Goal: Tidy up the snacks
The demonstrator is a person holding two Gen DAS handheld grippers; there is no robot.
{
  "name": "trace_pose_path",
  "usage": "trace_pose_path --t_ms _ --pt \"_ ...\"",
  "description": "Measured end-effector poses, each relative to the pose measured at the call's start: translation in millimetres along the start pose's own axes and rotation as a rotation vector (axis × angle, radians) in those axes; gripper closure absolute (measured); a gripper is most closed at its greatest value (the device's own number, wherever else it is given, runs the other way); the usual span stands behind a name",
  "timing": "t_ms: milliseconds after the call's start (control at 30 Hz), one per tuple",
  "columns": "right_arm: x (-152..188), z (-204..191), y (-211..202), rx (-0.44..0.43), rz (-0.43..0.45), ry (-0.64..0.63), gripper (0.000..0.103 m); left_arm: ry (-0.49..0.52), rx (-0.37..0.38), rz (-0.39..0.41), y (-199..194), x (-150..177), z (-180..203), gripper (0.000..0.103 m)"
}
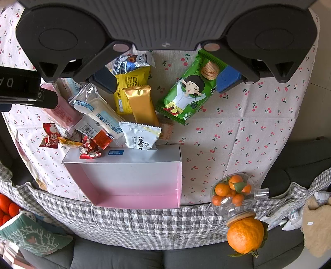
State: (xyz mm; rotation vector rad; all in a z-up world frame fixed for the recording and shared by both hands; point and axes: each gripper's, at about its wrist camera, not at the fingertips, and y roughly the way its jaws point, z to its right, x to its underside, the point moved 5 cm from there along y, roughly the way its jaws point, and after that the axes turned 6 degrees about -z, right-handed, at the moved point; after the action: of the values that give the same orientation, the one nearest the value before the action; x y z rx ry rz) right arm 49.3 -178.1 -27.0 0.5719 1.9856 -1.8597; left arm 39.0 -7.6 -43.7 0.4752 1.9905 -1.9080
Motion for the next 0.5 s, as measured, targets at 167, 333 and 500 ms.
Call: trace_pose_path --t_ms 167,333,500 --pt "-0.5 -1.3 -0.5 0.000 0.000 0.000 0.000 0.000 0.000 0.001 0.0 0.1 0.2 0.000" --pt "-0.5 2.3 -0.4 0.013 0.009 0.005 0.000 -0.003 -0.004 0.006 -0.4 -0.8 -1.1 0.000" --pt "-7.8 14.5 -2.4 -0.002 0.039 0.043 0.000 -0.006 -0.010 0.048 -2.0 -7.2 -5.2 0.001"
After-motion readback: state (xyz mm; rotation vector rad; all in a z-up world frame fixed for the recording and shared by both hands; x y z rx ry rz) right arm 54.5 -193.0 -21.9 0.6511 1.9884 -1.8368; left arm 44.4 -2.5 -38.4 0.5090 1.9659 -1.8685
